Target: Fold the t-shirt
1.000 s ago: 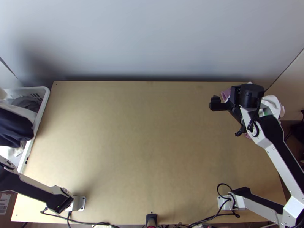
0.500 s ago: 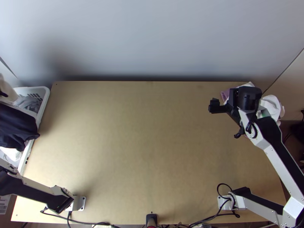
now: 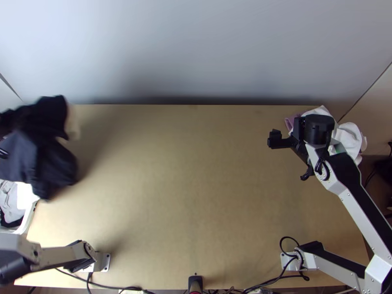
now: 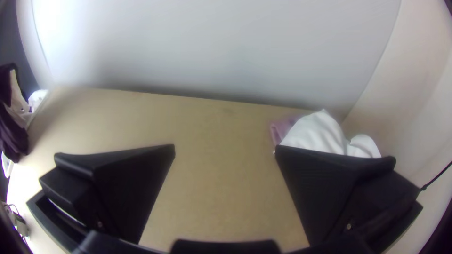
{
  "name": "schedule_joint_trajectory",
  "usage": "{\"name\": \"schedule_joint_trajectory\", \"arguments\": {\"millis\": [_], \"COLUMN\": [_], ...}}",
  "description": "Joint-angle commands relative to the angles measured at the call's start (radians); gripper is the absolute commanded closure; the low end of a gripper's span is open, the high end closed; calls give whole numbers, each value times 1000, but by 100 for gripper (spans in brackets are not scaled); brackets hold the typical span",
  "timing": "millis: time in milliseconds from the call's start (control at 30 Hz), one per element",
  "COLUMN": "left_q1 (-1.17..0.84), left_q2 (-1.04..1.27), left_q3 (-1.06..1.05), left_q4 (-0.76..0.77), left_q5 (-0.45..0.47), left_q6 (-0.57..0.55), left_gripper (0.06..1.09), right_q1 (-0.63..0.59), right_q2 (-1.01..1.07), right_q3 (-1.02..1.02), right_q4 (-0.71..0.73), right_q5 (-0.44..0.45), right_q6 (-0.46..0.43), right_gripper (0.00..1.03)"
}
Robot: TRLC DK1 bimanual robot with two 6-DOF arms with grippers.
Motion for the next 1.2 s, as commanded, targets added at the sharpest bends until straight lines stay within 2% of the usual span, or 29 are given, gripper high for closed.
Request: {"name": "schedule_joint_trajectory", "arguments": {"millis": [0,333,567,900,1167], "left_q1": [-262,-731,-1026,-1190,-1354], "left_q2": [-155,-293,-284,-117,115], "left_q3": [-212,-578,-745,-744,-601], "left_q4": [1,73,211,401,448], "left_q5": [9,-57,-103,-117,-149], "left_q6": [-45,-203,-367,-395,-393], "left_gripper": [105,105,105,105,105], "right_q1": [0,-2,-3,-2,-23], "right_q2": [-15,-30,-39,-62,-93], "right_q3": [-23,-43,-58,-106,-138], "right_q4": [1,4,7,18,26], "right_q5": [1,1,1,1,1], "right_q6": [0,0,0,0,0], "right_gripper": [4,4,4,4,4]}}
